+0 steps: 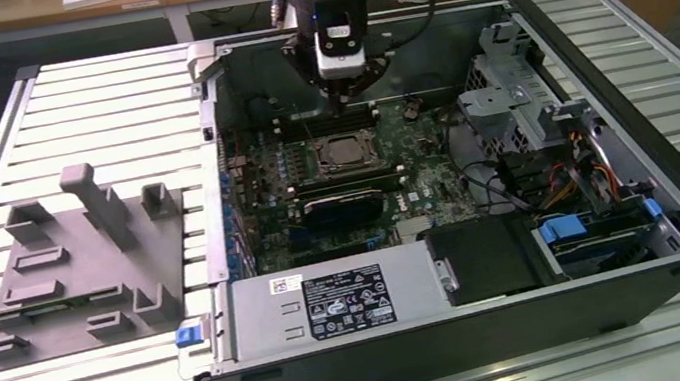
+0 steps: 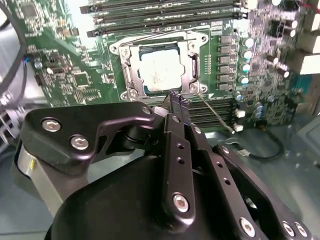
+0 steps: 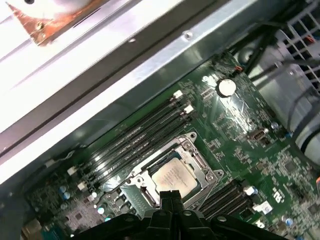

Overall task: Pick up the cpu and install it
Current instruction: 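Install the first cpu locking lever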

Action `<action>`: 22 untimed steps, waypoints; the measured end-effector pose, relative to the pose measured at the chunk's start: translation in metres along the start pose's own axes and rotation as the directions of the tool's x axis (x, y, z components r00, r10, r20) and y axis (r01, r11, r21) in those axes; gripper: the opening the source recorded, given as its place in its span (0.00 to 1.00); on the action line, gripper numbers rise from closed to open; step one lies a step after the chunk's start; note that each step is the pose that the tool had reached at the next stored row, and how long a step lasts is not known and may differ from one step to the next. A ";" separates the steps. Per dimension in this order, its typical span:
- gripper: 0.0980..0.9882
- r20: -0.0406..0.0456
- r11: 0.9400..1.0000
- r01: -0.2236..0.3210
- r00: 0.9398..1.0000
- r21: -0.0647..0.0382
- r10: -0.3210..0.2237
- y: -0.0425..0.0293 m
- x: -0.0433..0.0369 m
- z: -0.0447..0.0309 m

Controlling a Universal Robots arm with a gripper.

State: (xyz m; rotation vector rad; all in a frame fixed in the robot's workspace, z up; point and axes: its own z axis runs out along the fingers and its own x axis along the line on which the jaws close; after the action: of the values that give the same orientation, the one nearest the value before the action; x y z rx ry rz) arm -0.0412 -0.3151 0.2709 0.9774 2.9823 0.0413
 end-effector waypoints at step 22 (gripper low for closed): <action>0.01 -0.008 0.950 0.314 0.949 0.000 -0.314 -0.0065 0.0088 0.0021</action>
State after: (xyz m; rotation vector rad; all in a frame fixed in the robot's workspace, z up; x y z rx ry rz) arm -0.0522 -0.3151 0.2687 0.4917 3.1039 0.0416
